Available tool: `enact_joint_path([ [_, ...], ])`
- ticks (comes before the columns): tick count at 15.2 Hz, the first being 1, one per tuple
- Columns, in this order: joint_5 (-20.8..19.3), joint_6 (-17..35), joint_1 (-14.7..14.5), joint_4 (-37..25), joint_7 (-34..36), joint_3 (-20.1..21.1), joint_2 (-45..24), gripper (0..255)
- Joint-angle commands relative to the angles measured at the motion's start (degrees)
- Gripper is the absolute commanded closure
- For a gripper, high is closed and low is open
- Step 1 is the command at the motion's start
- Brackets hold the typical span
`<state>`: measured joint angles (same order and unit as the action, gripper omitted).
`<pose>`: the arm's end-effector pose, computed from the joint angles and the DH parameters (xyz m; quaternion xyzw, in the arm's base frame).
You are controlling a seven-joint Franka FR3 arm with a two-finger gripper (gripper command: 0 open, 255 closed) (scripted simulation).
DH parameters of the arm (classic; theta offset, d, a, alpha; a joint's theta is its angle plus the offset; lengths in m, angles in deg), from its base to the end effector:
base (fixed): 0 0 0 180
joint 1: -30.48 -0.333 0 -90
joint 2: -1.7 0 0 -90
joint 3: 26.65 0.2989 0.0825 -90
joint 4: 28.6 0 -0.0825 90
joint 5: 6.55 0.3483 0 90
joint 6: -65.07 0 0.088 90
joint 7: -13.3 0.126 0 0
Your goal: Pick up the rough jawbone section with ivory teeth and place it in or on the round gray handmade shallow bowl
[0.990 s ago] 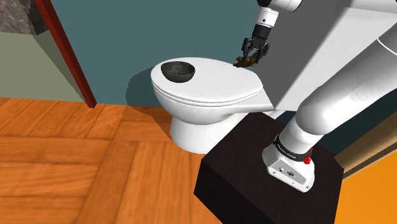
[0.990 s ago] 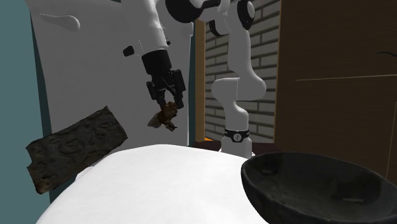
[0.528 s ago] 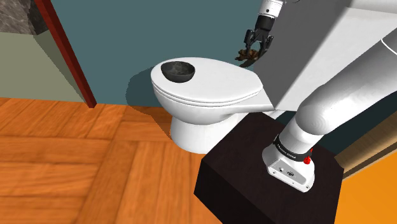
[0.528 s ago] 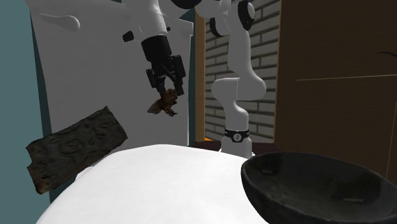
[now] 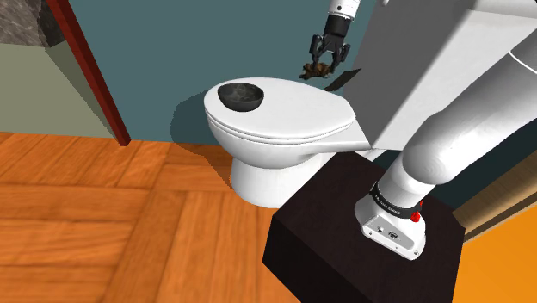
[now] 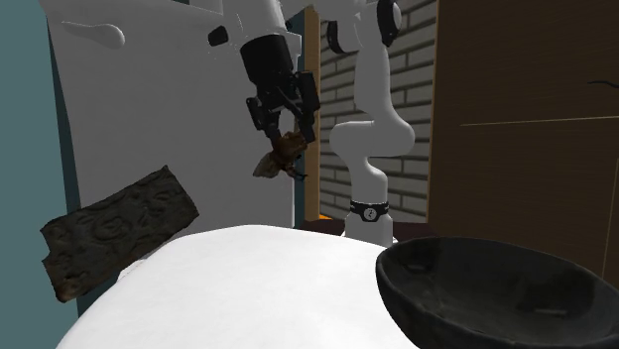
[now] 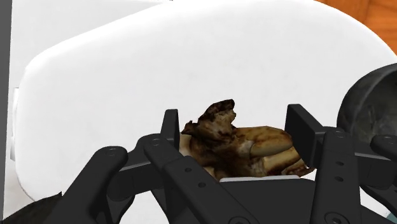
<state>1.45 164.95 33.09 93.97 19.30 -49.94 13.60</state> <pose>0.3991 -0.1838 0.4511 -0.9478 0.2822 0.0830 0.1234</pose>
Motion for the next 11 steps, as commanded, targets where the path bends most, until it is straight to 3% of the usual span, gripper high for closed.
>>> enact_joint_path([
  [1,1.06,0.62,-1.27,-0.25,2.44,1.58,-0.43,255],
  [11,6.68,2.37,-7.37,-8.94,12.64,8.07,-8.93,255],
])
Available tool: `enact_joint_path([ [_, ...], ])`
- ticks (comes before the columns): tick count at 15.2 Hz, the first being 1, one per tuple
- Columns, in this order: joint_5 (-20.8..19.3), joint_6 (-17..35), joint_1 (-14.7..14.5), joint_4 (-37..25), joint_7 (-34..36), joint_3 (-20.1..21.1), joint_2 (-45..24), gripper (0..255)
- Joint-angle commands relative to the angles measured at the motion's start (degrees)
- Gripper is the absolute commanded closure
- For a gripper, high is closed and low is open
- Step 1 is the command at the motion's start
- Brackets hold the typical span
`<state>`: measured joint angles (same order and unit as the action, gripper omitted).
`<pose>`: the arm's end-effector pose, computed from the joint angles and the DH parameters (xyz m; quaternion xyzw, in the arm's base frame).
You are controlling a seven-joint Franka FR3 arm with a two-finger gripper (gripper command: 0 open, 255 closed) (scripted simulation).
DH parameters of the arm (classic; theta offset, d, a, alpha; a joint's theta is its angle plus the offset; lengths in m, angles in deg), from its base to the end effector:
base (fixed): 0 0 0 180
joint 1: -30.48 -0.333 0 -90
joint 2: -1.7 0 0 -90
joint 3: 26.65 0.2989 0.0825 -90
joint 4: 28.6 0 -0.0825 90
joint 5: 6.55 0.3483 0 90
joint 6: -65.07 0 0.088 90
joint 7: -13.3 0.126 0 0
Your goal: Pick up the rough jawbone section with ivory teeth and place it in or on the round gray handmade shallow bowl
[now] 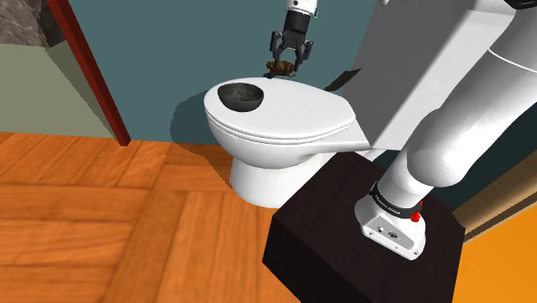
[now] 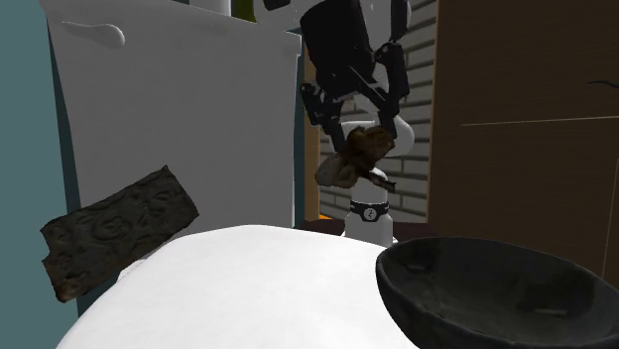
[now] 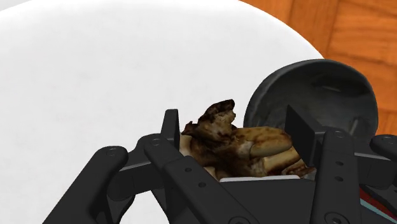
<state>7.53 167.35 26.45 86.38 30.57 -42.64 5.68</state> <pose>0.4799 -0.0777 0.4533 -0.9477 0.2825 0.0829 0.1231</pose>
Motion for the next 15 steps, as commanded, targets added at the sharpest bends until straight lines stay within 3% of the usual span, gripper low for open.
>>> enact_joint_path([
  [1,1.07,0.02,-1.29,-2.59,2.33,1.33,-2.10,255],
  [10,4.29,-0.79,-5.65,-16.93,10.72,5.65,-13.59,255],
  [15,4.68,2.67,-5.74,-13.96,9.70,5.75,-14.23,255],
])
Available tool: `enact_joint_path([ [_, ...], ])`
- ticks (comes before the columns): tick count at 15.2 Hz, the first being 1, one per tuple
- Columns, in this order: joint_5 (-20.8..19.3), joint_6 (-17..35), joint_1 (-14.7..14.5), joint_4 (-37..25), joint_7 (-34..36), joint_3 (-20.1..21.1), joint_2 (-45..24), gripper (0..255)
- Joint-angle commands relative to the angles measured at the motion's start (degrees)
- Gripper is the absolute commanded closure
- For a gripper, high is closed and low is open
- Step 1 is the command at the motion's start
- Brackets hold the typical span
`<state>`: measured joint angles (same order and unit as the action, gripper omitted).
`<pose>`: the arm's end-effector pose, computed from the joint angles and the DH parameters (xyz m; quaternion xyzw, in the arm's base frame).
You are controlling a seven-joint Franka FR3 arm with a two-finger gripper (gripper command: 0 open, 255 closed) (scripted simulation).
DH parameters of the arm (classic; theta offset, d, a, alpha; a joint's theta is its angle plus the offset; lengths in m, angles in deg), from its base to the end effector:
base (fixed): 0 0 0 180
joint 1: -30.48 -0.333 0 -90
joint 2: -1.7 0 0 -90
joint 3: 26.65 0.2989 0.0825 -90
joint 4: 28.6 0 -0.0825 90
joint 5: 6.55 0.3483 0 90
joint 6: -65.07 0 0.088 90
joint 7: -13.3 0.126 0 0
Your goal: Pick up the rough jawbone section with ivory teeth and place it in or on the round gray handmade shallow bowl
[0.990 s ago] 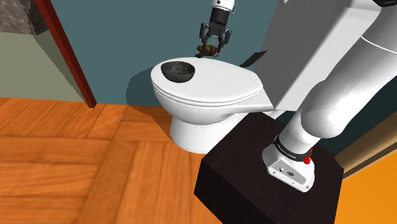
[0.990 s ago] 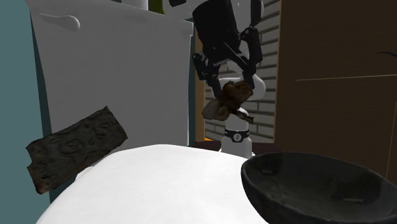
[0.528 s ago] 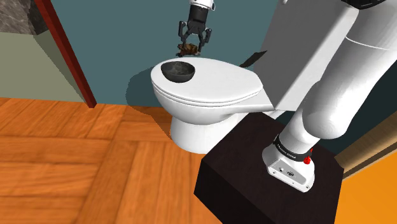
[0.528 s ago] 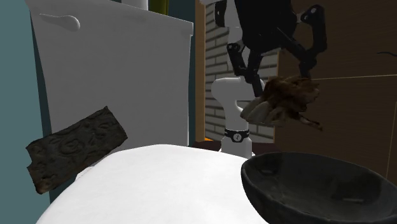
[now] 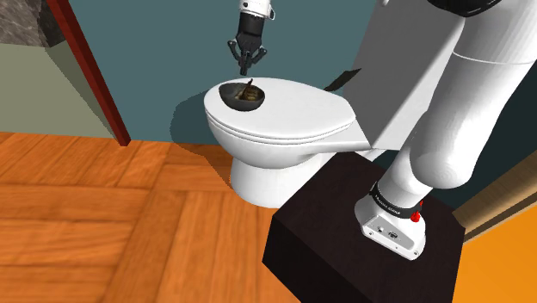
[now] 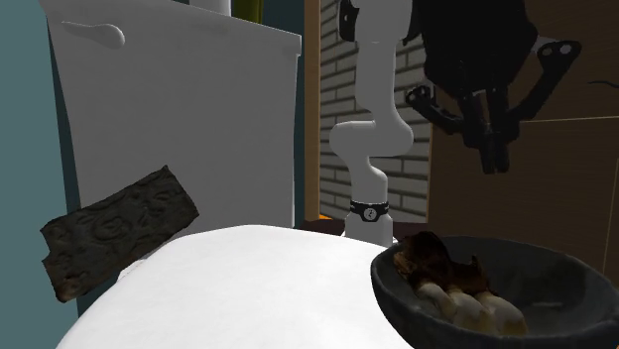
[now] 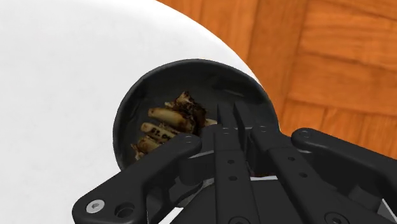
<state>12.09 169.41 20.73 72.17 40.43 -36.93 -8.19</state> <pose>0.5630 0.0316 0.4381 -0.9476 0.2827 0.0831 0.1235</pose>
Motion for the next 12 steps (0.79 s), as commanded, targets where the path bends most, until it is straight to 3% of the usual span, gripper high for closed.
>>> enact_joint_path([
  [1,0.22,1.29,-0.03,0.79,-0.37,0.06,-0.53,255],
  [2,0.10,0.62,0.02,0.44,-0.24,0.00,-0.23,255],
  [3,0.10,0.62,0.02,0.44,-0.24,0.00,-0.23,0],
  [6,-2.81,12.03,-1.18,6.21,17.69,-2.11,1.76,0],
  [9,-8.60,21.64,-2.48,11.78,37.14,-4.25,3.85,0],
  [12,-8.01,23.60,-2.52,12.59,36.76,-4.10,2.63,0],
])
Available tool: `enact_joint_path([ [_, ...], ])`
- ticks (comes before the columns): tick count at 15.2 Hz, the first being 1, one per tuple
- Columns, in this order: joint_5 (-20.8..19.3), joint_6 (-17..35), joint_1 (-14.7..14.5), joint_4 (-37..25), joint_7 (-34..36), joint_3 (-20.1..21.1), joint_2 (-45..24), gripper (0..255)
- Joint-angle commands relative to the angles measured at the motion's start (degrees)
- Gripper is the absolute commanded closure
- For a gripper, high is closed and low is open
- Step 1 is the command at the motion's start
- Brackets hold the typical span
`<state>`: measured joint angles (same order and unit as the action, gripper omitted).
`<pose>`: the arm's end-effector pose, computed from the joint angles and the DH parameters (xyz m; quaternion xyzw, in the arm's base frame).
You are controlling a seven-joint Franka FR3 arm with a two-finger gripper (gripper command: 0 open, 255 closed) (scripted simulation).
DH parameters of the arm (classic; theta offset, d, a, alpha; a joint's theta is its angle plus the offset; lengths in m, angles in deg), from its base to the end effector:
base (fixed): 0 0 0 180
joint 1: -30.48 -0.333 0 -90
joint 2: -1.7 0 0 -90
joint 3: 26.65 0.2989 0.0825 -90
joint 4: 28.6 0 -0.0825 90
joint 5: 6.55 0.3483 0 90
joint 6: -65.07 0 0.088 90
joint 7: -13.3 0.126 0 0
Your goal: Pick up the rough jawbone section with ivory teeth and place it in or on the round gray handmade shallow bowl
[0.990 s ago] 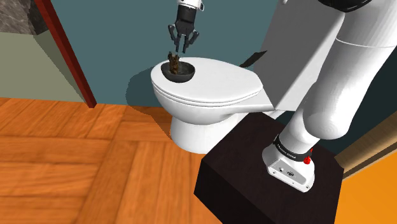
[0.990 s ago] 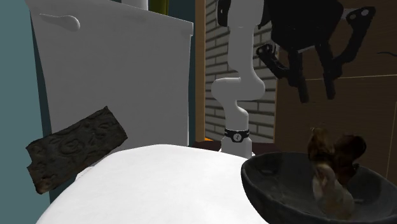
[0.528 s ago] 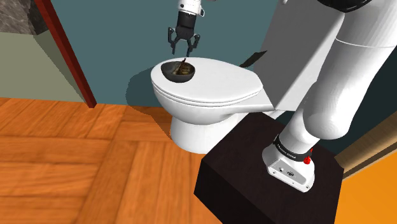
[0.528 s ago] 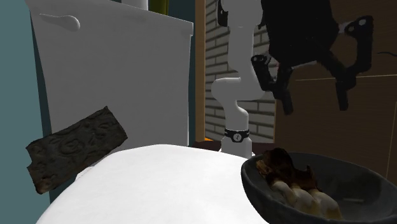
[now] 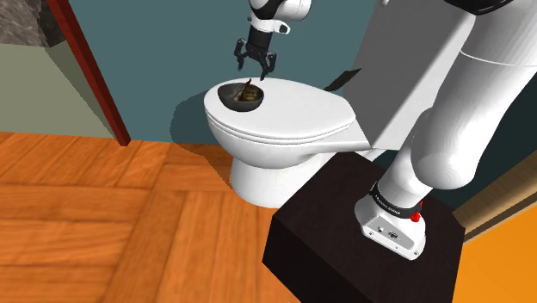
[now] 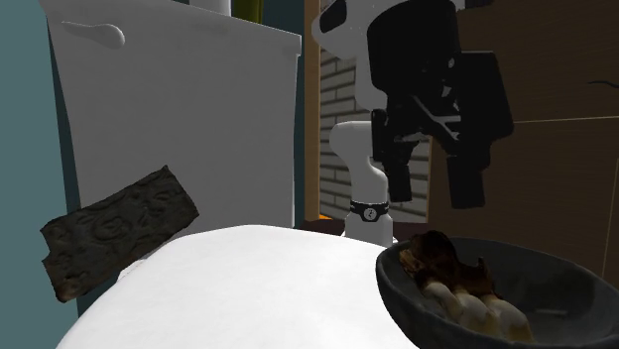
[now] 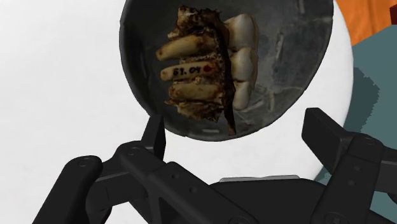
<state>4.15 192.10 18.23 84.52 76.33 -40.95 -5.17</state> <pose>0.5635 -0.0082 0.4055 -0.8119 0.5768 -0.0228 0.0868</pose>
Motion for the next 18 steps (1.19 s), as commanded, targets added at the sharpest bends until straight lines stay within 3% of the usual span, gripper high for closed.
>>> enact_joint_path([
  [1,0.13,1.56,-0.04,0.48,0.73,-0.03,-0.81,0],
  [13,0.91,3.83,-0.05,1.25,0.22,0.20,-2.41,0],
  [14,0.91,3.83,-0.05,1.25,0.22,0.20,-2.41,255],
  [18,0.91,3.83,-0.05,1.25,0.22,0.20,-2.41,255],
])
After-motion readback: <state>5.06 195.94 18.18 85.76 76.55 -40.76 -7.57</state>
